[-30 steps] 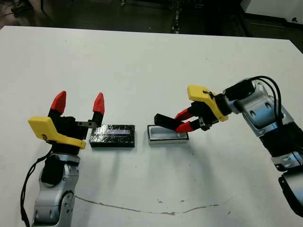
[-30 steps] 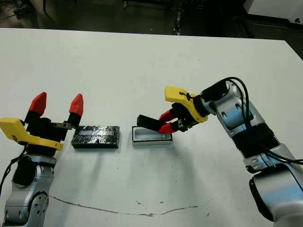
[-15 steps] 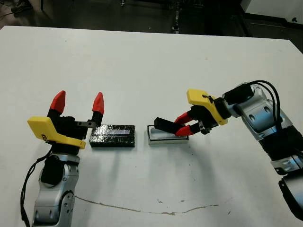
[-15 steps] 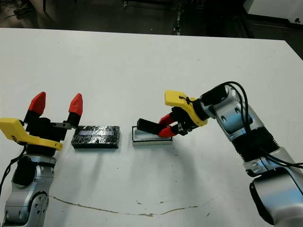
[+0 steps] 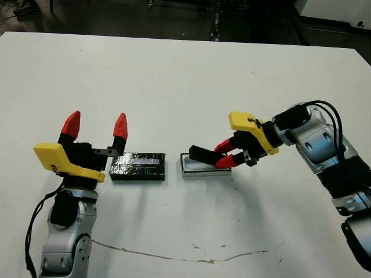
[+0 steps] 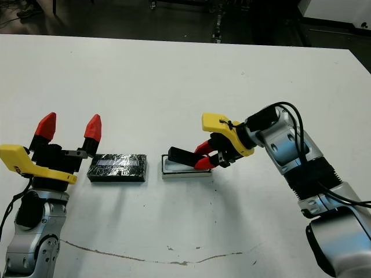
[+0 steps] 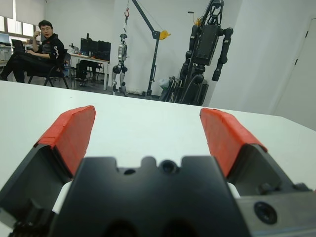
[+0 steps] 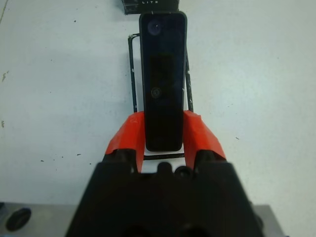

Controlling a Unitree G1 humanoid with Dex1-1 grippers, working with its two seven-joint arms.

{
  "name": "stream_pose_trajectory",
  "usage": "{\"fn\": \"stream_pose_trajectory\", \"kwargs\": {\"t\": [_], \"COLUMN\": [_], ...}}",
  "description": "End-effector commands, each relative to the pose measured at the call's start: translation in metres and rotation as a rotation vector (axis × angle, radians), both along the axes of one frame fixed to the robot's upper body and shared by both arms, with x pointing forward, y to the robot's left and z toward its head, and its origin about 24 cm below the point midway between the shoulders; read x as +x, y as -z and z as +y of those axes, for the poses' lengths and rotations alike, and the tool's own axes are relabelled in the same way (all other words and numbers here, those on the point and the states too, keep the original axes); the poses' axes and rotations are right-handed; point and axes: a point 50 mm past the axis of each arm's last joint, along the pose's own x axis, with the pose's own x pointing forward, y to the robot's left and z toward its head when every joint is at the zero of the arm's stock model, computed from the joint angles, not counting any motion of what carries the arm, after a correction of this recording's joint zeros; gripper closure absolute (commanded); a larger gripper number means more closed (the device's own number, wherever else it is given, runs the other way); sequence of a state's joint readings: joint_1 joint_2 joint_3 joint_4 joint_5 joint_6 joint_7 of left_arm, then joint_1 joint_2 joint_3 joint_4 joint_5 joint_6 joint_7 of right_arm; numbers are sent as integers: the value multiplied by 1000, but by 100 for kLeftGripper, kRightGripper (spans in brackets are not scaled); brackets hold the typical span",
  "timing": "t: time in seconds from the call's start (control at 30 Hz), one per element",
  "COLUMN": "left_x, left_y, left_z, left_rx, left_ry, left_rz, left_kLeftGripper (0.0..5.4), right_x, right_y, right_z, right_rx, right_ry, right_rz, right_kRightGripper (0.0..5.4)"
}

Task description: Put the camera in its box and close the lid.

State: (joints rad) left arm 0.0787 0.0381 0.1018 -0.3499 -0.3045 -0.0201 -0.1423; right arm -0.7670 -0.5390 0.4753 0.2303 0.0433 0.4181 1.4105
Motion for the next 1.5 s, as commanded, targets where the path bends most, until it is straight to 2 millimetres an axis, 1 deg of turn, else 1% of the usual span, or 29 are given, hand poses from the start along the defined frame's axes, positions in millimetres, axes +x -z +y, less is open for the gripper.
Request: {"fn": "stream_pose_trajectory", "kwargs": {"t": [0.03,0.17,0.57,0.97,1.03,1.07,1.13,1.4,1.5], "left_x": [-2,-2,-2,-2,-2,-2,-2,-2,-2], "left_y": [4,5,4,5,5,5,5,5,5], "left_z": [1,2,1,1,1,1,1,1,1], "left_rx": [9,13,10,13,14,14,12,14,16], "left_ry": [-11,-10,-9,-6,-6,-6,-6,-7,-5], "left_rz": [23,21,22,22,24,24,23,22,22], "left_kLeftGripper": [0,0,0,0,0,0,0,0,0], "right_x": [0,0,2,0,0,0,0,1,1], "right_y": [2,0,0,-5,-5,-5,-5,-4,-4], "right_z": [-7,-7,-10,-7,-7,-7,-6,-6,-5], "right_rx": [-10,-42,-51,-118,-123,-125,-130,-129,-136], "right_ry": [15,15,22,-21,-18,-20,-27,-44,-65], "right_rz": [-11,-36,-42,-23,-9,-3,10,59,49], "right_kRightGripper": [372,372,372,372,331,325,298,166,119]}}
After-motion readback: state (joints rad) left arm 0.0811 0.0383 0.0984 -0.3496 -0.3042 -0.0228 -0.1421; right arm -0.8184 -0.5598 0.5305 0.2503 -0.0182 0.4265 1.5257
